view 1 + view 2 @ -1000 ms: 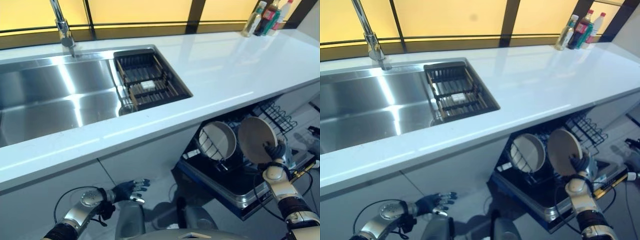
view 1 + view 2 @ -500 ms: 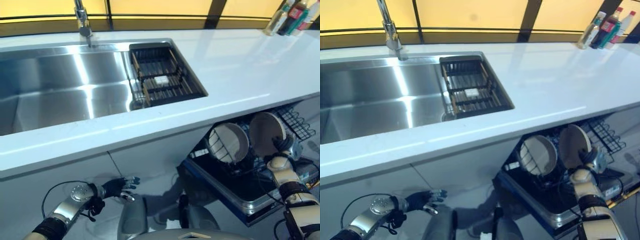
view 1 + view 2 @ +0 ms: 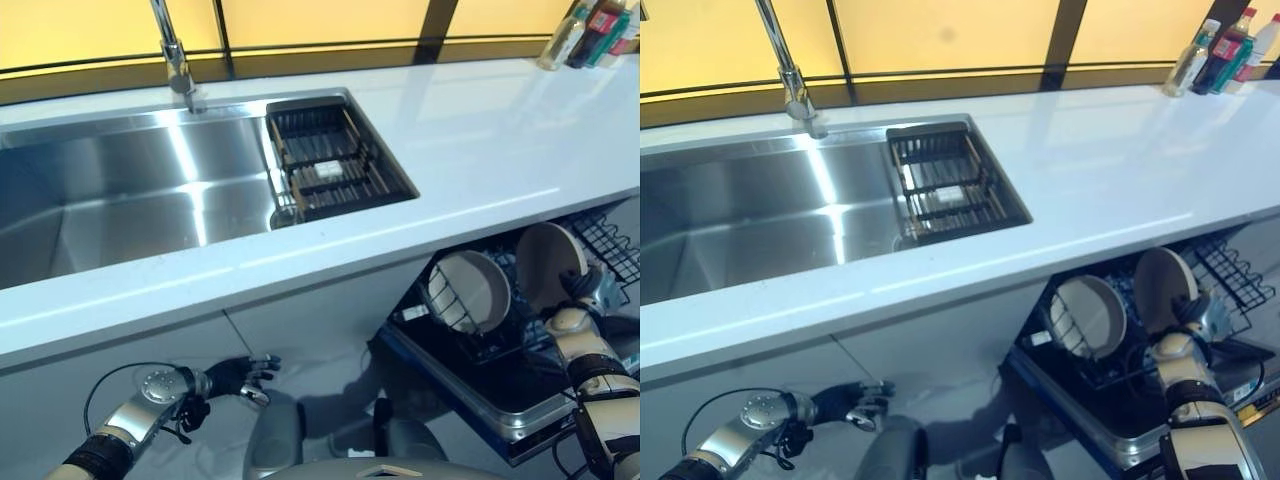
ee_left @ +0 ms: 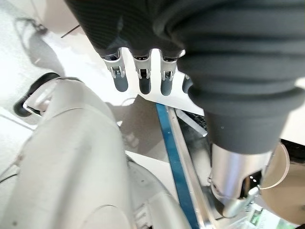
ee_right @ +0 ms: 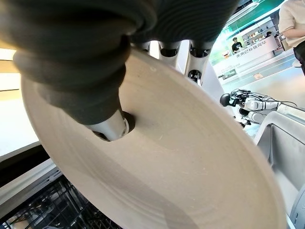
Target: Pick up plates and place into dishwasher.
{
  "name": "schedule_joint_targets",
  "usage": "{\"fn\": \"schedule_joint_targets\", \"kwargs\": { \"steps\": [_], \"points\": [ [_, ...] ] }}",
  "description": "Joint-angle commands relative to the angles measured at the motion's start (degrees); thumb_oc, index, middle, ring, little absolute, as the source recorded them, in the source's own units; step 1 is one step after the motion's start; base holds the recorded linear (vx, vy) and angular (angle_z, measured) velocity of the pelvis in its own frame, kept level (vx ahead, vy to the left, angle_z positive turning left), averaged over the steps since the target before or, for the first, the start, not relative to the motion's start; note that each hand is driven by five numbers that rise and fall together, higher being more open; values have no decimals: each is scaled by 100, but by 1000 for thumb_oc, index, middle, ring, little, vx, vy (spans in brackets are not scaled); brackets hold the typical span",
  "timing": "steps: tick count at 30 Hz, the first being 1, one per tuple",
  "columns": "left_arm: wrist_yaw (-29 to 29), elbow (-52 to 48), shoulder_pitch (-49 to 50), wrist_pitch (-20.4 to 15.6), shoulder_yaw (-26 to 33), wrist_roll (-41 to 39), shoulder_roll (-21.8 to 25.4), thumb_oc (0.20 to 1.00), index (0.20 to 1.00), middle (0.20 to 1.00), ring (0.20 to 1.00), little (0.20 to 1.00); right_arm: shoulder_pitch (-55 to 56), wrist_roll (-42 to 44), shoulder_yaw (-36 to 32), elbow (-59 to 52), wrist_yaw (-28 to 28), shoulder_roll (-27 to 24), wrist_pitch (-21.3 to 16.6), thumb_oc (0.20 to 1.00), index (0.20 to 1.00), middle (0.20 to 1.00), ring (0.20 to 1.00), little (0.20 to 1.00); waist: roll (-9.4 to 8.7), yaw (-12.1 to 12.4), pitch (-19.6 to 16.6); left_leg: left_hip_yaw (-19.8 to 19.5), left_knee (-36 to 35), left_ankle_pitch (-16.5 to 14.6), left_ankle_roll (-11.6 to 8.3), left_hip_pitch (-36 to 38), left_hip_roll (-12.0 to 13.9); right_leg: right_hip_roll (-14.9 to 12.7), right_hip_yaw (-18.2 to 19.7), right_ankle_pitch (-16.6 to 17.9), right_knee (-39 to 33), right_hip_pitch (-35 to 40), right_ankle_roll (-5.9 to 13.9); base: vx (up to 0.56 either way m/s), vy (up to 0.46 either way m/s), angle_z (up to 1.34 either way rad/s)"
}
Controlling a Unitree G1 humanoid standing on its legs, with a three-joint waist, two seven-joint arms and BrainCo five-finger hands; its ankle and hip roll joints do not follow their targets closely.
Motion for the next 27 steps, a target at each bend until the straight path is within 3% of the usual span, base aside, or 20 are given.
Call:
{"fn": "schedule_joint_targets", "kwargs": {
  "steps": [1,15,23,27],
  "points": [
    [8,-536,-34,-133,-181,-366,143,1000,1000,1000,1000,1000,-520,184,168,308,-206,-461,-157,200,200,200,200,200,196,233,-114,132,-547,200,147,3,80,-85,-72,211,143,-140,210,-46,-24,1],
    [391,-600,-443,-302,-699,-819,29,1000,1000,1000,1000,1000,-1165,639,354,897,179,-394,-141,200,200,200,200,200,537,164,99,69,-444,292,-23,-256,67,-142,-114,92,203,-258,128,-40,8,0],
    [636,-609,-542,-592,-918,-1084,102,1000,1000,1000,1000,1000,-1603,-133,838,1245,523,-868,104,200,200,200,200,200,692,87,278,81,-426,391,-126,-462,68,-241,-186,94,210,-426,101,-77,37,2],
    [754,-732,-439,-630,-973,-1092,28,1000,1000,1000,1000,1000,-1597,-107,910,1481,656,-1120,-40,200,200,200,200,200,765,31,296,96,-497,406,-165,-429,75,-302,-226,64,188,-430,113,-12,42,4]
  ]
}}
